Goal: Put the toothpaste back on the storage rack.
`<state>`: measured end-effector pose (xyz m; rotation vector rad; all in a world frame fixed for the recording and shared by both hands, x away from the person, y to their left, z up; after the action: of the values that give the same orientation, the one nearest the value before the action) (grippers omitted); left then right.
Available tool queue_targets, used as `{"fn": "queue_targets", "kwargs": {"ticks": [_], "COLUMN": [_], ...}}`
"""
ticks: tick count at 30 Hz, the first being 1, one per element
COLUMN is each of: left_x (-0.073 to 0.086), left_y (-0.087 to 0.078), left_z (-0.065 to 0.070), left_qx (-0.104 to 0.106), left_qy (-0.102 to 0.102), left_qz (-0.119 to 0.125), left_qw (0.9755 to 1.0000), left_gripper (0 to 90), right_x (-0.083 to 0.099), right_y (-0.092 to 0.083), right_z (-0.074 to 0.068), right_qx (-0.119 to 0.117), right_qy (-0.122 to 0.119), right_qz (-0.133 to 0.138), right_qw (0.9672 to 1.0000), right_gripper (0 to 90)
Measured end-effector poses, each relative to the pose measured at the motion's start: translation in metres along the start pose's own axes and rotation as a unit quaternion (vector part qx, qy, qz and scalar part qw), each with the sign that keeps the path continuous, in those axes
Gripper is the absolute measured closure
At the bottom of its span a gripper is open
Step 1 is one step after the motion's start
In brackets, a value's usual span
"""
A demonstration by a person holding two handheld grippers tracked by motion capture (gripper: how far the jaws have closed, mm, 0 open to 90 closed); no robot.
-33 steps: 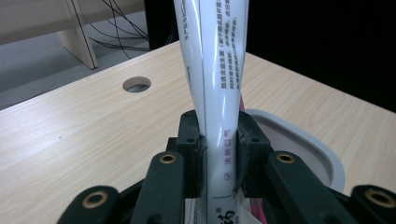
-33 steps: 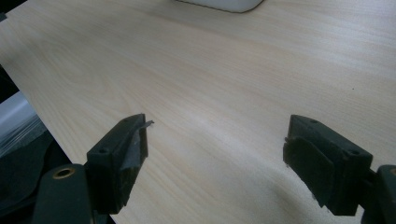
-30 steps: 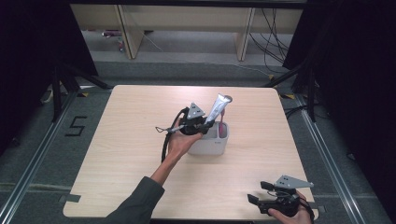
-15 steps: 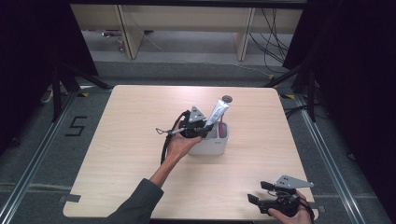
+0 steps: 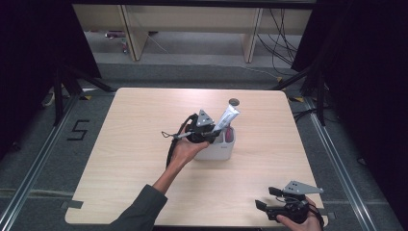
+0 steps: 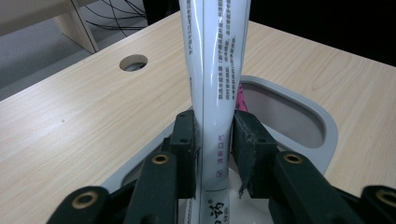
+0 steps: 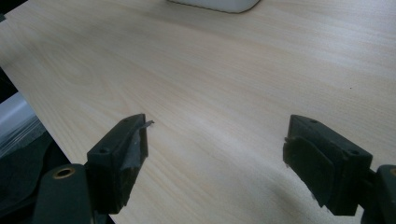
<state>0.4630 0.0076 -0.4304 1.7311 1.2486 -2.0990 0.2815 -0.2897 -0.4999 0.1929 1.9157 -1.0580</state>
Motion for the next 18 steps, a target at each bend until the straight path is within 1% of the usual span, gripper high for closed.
{"fn": "queue_targets", "kwargs": {"ticks": [2, 3, 4, 5, 6, 10, 11, 12, 15, 16, 18], "left_x": [-0.0004, -0.001, -0.0009, -0.0009, -0.001, -0.0016, -0.0017, -0.0018, -0.0018, -0.0017, -0.0016], "left_y": [-0.0009, -0.0026, -0.0027, -0.0026, -0.0027, -0.0024, -0.0021, -0.002, -0.0014, -0.0013, -0.0012], "left_z": [-0.0002, -0.0009, -0.0011, -0.0014, -0.0018, -0.0006, -0.0005, -0.0003, -0.0008, -0.0003, -0.0004], "left_qx": [0.001, 0.001, 0.002, 0.003, 0.004, -0.001, -0.001, -0.002, 0.004, -0.002, -0.001], "left_qy": [0.002, 0.01, 0.009, 0.01, 0.013, 0.016, 0.016, 0.014, 0.009, 0.006, 0.006], "left_qz": [-0.003, -0.016, -0.022, -0.025, -0.027, -0.03, -0.03, -0.031, -0.031, -0.028, -0.029], "left_qw": [1.0, 0.9998, 0.9997, 0.9996, 0.9995, 0.9994, 0.9994, 0.9994, 0.9995, 0.9996, 0.9996], "left_gripper": [70.6, 71.1, 71.9, 72.8, 73.3, 74.5, 74.7, 74.8, 75.2, 75.3, 75.5], "right_x": [0.0002, -0.0001, -0.0003, -0.0002, -0.0001, -0.0002, 0.0, -0.0004, -0.0007, -0.0006, -0.0002], "right_y": [0.0002, -0.0006, -0.0008, -0.0009, -0.0008, -0.0008, -0.0002, -0.0022, -0.0026, -0.0025, -0.0011], "right_z": [0.0001, -0.0003, -0.0003, 0.0004, 0.0005, 0.0006, 0.0007, 0.0006, 0.0003, 0.0005, -0.0002], "right_qx": [-0.001, -0.001, -0.001, 0.006, 0.004, 0.003, 0.002, 0.011, 0.011, 0.01, 0.002], "right_qy": [0.0, 0.003, 0.004, 0.001, 0.002, 0.003, 0.002, -0.001, 0.0, -0.002, 0.003], "right_qz": [0.0, -0.003, -0.003, -0.004, -0.003, -0.004, 0.0, -0.008, -0.009, -0.009, -0.005], "right_qw": [1.0, 1.0, 1.0, 1.0, 1.0, 1.0, 1.0, 0.9999, 0.9999, 0.9999, 1.0], "right_gripper": [22.1, 22.0, 22.1, 22.0, 22.1, 22.0, 22.0, 22.0, 22.0, 22.0, 22.0]}}
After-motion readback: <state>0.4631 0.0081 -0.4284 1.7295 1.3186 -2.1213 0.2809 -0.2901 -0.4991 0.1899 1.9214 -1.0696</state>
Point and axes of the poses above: each handheld gripper's, and its own axes: y roughly forward along the jaws, x roughly out of its underside, z roughly to its right, the point moved 1 cm from there along y, roughly forward along the jaws, and after that the axes turned 1 degree about -y, right-handed, at the moved point
